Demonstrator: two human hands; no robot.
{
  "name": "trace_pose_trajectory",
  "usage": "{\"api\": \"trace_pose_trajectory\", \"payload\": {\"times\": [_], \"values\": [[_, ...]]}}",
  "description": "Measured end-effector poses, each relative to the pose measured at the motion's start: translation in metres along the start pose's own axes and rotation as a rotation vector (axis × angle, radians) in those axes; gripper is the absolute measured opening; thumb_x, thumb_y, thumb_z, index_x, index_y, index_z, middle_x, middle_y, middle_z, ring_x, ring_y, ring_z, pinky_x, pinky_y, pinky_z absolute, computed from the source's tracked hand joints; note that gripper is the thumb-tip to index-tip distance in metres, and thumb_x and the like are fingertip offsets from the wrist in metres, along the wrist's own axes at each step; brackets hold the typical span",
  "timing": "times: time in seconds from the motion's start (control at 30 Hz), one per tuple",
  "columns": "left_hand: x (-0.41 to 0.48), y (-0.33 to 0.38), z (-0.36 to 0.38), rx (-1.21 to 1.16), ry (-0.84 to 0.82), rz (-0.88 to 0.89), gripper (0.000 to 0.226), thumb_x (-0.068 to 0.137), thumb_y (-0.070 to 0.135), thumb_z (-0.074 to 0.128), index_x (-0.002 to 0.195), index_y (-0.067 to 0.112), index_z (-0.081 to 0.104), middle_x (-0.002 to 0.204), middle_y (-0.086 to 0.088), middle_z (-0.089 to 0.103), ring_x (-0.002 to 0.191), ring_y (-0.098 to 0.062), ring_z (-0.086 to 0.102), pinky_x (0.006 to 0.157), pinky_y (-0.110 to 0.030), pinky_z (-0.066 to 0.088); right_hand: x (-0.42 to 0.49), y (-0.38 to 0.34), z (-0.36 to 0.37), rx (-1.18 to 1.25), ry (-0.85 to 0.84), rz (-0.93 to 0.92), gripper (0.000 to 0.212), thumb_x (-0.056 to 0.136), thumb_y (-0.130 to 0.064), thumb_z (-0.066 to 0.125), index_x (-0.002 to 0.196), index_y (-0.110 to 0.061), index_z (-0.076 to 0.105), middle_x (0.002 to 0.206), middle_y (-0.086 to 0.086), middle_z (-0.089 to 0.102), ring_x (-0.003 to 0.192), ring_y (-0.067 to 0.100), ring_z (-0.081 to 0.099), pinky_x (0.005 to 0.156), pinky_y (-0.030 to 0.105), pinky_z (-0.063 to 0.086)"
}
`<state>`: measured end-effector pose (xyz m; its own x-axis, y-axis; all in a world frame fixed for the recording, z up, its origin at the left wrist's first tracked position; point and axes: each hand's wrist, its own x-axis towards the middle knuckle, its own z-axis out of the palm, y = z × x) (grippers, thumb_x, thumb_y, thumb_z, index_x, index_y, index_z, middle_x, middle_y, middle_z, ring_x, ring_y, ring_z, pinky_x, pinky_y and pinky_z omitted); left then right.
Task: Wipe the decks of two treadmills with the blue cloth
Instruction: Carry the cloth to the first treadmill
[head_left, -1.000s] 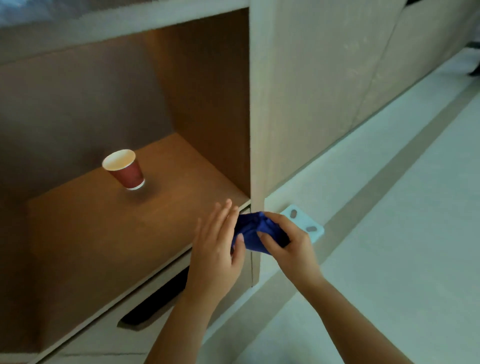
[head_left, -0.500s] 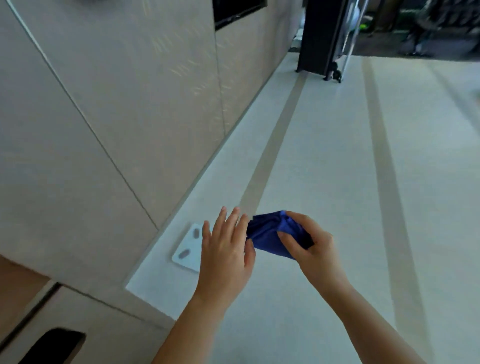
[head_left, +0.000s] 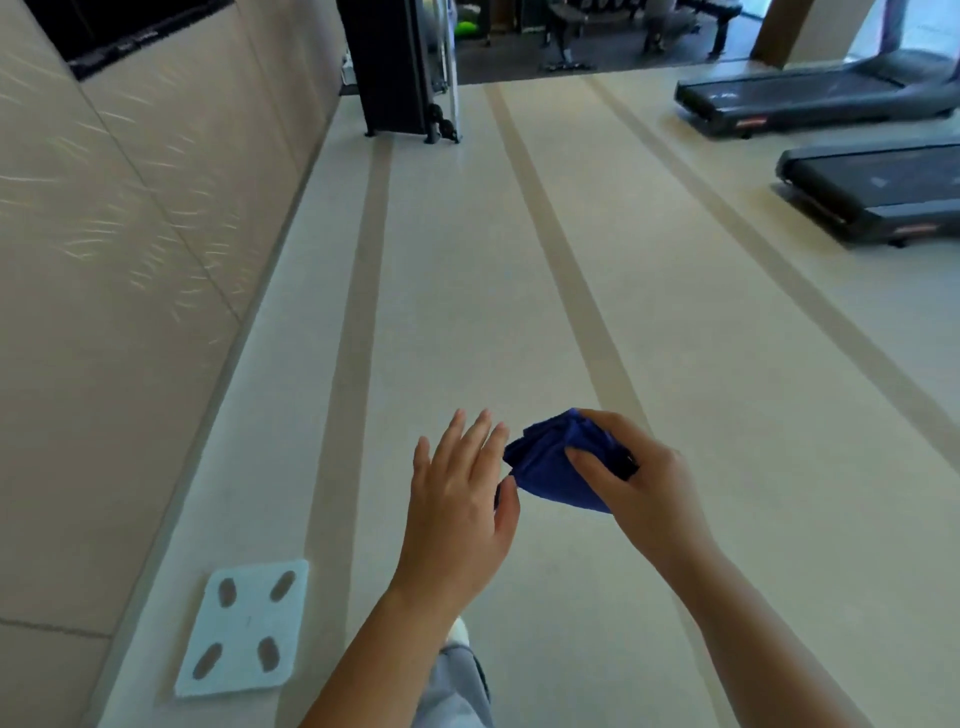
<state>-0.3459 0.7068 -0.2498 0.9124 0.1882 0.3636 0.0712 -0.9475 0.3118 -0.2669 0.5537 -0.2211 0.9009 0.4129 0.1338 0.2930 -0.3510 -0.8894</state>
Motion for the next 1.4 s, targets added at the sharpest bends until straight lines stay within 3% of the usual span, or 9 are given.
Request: {"api": "trace_pose_trajectory", "payload": {"times": [0.27, 0.53, 0.73, 0.93, 1.4], "values": [[0.174, -0.035, 0.055, -0.097, -0.045, 0.199, 0.044, 0.090, 0.029, 0.036, 0.125, 0.009, 0.052, 0.133, -0.010, 0.053, 0.126, -0.031, 0.045, 0.100, -0.051, 0.023, 0.147, 0.022, -0.025, -0.072, 0.139, 0.080, 0.041, 0.085, -0.016, 0.064, 0.097, -0.054, 0.055, 0.094, -0.023, 0.065, 0.088, 0.000, 0.059, 0.075, 0.024, 0.050], [0.335, -0.041, 0.112, -0.184, -0.066, 0.314, 0.043, 0.090, 0.028, 0.036, 0.125, 0.008, 0.051, 0.134, -0.011, 0.052, 0.127, -0.032, 0.044, 0.100, -0.049, 0.022, 0.281, 0.046, -0.050, -0.101, 0.289, 0.107, 0.045, 0.085, -0.010, 0.064, 0.097, -0.052, 0.054, 0.097, -0.028, 0.063, 0.093, -0.005, 0.058, 0.077, 0.017, 0.047], [0.455, -0.014, 0.180, -0.267, -0.089, 0.404, 0.044, 0.088, 0.026, 0.037, 0.125, 0.008, 0.052, 0.133, -0.011, 0.053, 0.125, -0.032, 0.045, 0.098, -0.054, 0.030, 0.379, 0.095, -0.096, -0.091, 0.364, 0.151, 0.041, 0.085, -0.010, 0.064, 0.098, -0.048, 0.056, 0.094, -0.027, 0.062, 0.091, -0.007, 0.056, 0.069, 0.008, 0.044], [0.600, 0.039, 0.247, -0.280, -0.114, 0.458, 0.048, 0.090, 0.028, 0.034, 0.131, 0.008, 0.048, 0.139, -0.010, 0.046, 0.132, -0.029, 0.037, 0.104, -0.045, 0.017, 0.502, 0.147, -0.191, -0.116, 0.430, 0.118, 0.033, 0.085, -0.008, 0.064, 0.103, -0.036, 0.061, 0.092, -0.027, 0.060, 0.088, -0.013, 0.055, 0.069, 0.004, 0.042], [0.869, 0.075, 0.384, -0.237, -0.163, 0.400, 0.047, 0.087, 0.028, 0.036, 0.129, 0.009, 0.047, 0.137, -0.010, 0.049, 0.129, -0.030, 0.042, 0.101, -0.051, 0.028, 0.758, 0.260, -0.316, -0.082, 0.457, 0.217, 0.041, 0.086, -0.008, 0.062, 0.094, -0.048, 0.058, 0.093, -0.023, 0.064, 0.090, -0.005, 0.056, 0.070, 0.015, 0.044]]}}
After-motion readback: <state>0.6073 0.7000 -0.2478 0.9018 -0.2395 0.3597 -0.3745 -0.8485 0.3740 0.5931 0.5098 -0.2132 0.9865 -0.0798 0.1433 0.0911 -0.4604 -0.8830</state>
